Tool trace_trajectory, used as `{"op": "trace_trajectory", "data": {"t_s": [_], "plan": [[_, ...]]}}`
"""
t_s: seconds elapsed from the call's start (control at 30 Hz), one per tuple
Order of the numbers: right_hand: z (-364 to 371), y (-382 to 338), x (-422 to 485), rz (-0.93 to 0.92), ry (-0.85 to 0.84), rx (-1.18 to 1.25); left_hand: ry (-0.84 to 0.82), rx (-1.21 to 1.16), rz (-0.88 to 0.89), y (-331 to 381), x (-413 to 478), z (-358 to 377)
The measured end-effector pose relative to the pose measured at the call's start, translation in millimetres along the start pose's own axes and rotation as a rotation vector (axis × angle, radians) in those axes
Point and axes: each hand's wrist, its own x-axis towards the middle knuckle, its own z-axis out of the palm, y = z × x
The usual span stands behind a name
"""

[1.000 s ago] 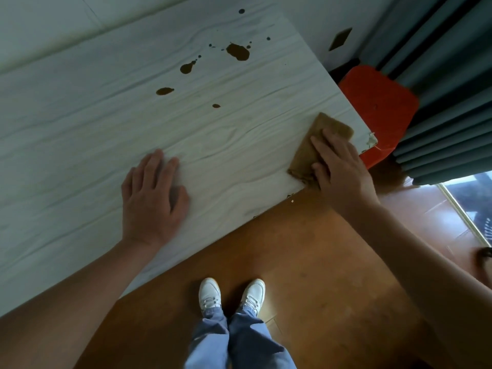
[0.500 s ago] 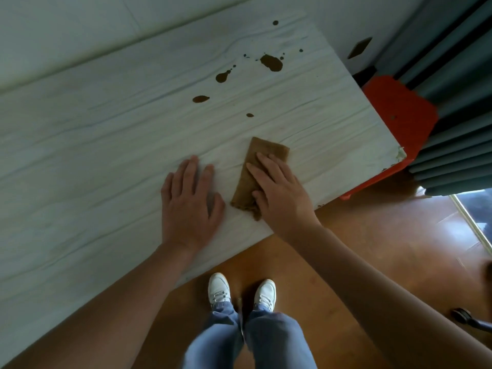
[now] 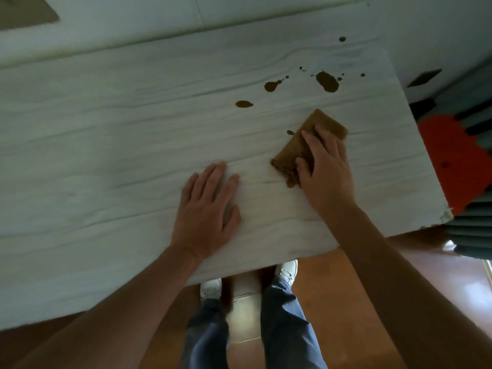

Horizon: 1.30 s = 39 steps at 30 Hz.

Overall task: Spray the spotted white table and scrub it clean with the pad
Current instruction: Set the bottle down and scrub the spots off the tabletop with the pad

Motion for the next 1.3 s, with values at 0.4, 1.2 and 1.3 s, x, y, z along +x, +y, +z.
{"op": "trace_trajectory", "data": {"t_s": [0.4,1.2,1.3], "plan": [[33.4,-86.9,100.8,-0.204,-0.05,0.002,-0.006,0.013,-0.046,2.1,-0.8,-2.0],[42.2,-101.0,124.2,-0.321,-0.085,-0.02,0.12,0.056,-0.416,-52.5,70.4,-13.1],[41.3,-86.2,77.9,-0.523,-0.156,-0.035,0.134,0.06,-0.386,-55.7,64.6,-8.6]]}}
